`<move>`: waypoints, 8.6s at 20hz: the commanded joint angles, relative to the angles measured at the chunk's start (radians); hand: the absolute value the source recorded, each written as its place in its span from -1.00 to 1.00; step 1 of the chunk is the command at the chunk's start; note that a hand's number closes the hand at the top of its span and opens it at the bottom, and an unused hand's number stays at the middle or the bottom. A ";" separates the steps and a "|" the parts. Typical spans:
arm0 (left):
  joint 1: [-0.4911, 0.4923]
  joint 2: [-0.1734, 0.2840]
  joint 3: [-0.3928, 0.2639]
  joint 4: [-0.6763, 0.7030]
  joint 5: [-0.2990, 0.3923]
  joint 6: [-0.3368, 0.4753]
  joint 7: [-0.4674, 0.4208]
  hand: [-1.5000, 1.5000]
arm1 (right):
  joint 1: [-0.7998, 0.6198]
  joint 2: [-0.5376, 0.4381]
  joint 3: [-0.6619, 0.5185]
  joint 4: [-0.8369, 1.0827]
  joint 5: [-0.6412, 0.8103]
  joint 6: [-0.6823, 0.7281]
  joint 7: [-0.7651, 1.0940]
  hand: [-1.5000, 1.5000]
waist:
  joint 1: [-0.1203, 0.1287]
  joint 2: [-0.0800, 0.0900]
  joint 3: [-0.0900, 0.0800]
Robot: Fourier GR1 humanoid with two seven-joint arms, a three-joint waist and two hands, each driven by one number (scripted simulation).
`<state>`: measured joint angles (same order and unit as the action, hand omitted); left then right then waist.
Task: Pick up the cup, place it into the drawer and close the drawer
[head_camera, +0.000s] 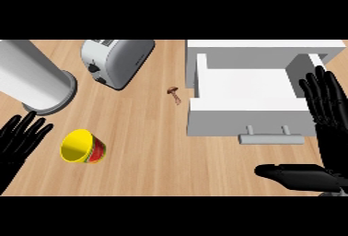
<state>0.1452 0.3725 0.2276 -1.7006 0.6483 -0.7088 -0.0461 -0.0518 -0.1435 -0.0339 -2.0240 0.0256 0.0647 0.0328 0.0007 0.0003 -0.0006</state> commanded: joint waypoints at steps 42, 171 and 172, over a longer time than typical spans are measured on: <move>-0.503 0.014 -0.027 1.379 -0.752 0.153 -1.027 -1.00 | 0.000 0.012 -0.023 0.051 -0.014 0.079 -0.066 -1.00 | -0.026 0.008 -0.004; -1.441 -0.373 -0.820 1.184 0.035 1.219 -0.348 -1.00 | -0.026 -0.106 -0.158 0.070 -0.305 0.338 -0.027 1.00 | -0.055 0.007 0.001; -1.415 -0.373 -0.832 1.142 0.030 1.239 -0.339 -1.00 | -0.054 -0.105 -0.138 0.052 -0.278 0.317 0.002 1.00 | -0.037 0.003 0.001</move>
<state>-1.2721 -0.0001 -0.6207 -0.5227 0.6575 0.5124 -0.3763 -0.1132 -0.2197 -0.1796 -1.9202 -0.2469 0.3572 0.0024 -0.0579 0.0097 0.0007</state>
